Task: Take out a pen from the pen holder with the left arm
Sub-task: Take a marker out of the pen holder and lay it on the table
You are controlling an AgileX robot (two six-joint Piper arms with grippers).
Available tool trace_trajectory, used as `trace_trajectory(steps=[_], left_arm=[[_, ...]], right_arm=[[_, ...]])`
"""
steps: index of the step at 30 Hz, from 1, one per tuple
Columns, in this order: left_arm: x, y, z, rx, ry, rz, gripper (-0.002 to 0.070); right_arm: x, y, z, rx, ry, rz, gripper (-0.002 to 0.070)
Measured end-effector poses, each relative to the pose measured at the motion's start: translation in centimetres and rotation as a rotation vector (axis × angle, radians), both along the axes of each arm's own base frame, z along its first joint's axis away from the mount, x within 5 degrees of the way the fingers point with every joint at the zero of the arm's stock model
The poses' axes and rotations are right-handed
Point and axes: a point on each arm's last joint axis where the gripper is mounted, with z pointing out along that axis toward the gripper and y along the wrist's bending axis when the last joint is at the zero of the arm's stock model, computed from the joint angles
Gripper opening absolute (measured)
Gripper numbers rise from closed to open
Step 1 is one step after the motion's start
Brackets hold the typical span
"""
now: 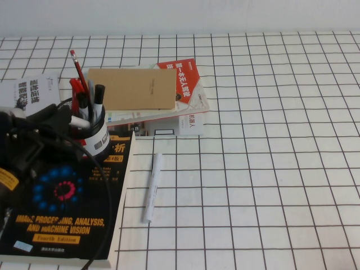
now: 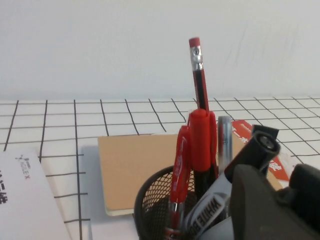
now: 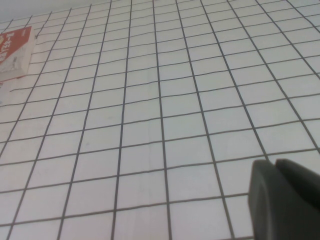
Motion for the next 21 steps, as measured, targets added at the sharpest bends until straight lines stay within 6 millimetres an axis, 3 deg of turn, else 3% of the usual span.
trace_trajectory(steps=[12, 17, 21], left_arm=[[-1.4, 0.3, 2.5, 0.026, -0.081, 0.000, 0.0106], [-2.3, 0.5, 4.7, 0.108, -0.061, -0.003, 0.0106], [-3.3, 0.8, 7.6, 0.203, -0.075, 0.001, 0.0106]], right_arm=[[0.0, 0.0, 0.0, 0.000, 0.000, 0.000, -0.0017], [0.0, 0.0, 0.0, 0.000, 0.000, 0.000, -0.0016], [0.0, 0.0, 0.0, 0.000, 0.000, 0.000, -0.0016]])
